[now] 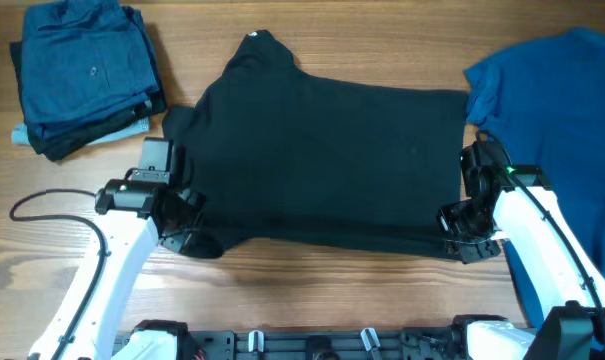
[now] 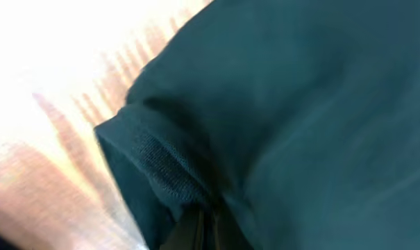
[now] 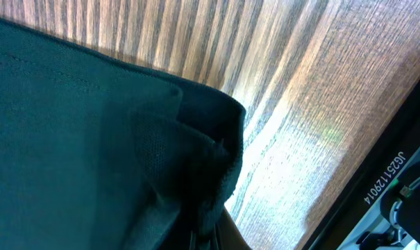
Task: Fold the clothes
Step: 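Grasp the black shirt's bottom hem corners with both grippers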
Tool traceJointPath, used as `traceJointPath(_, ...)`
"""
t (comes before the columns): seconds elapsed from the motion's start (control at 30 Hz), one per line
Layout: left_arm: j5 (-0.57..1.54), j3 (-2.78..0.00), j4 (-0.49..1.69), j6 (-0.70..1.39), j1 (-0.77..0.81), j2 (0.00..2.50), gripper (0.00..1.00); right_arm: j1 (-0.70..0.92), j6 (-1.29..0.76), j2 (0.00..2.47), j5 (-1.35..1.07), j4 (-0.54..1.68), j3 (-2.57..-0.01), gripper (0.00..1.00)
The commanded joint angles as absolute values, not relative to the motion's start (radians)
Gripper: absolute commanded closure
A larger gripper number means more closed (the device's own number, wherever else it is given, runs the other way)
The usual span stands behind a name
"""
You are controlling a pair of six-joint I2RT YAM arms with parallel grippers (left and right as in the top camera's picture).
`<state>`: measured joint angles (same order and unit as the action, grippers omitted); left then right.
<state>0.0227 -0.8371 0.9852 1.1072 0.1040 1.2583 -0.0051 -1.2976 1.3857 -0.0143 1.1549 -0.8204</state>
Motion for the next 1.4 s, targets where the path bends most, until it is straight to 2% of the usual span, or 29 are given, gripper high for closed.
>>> traceJointPath(0.0,-0.016,-0.853,0.983,1.082,0.105,1.245,0.69,-0.004,-1.308,1.390,0.035,1.153,-0.838,0.96)
traceJointPath(0.07,-0.017,-0.853,1.020,1.077,0.105,1.245,0.18,-0.004,-1.301,1.390,0.034,1.153,-0.838,0.96)
traceJointPath(0.1,-0.017,-0.853,1.048,1.077,0.105,1.245,0.07,-0.004,-1.301,1.390,0.034,1.153,-0.838,0.96)
traceJointPath(0.13,-0.017,-0.853,1.071,1.077,0.105,1.245,0.04,-0.004,-1.301,1.390,0.035,1.152,-0.838,0.96)
traceJointPath(0.23,-0.017,-0.853,1.141,1.077,0.105,1.245,0.00,-0.004,-1.296,1.390,0.034,1.148,-0.838,0.96)
traceJointPath(0.37,-0.013,-0.833,1.179,1.077,0.105,1.245,0.00,-0.004,-1.283,1.390,0.034,1.143,-0.838,0.96)
traceJointPath(0.63,0.011,-0.696,1.033,1.077,0.105,1.313,0.00,-0.004,-1.258,1.390,0.033,1.139,-0.838,0.96)
traceJointPath(0.97,0.044,-0.687,0.863,1.054,0.105,1.391,0.00,-0.004,-1.246,1.390,0.034,1.137,-0.838,0.96)
traceJointPath(1.1,0.059,-0.687,0.856,1.054,0.105,1.390,0.04,-0.004,-1.233,1.390,0.034,1.132,-0.838,0.96)
traceJointPath(1.37,0.059,-0.687,0.792,1.054,0.105,1.390,0.03,-0.004,-1.229,1.390,0.033,1.119,-0.838,0.96)
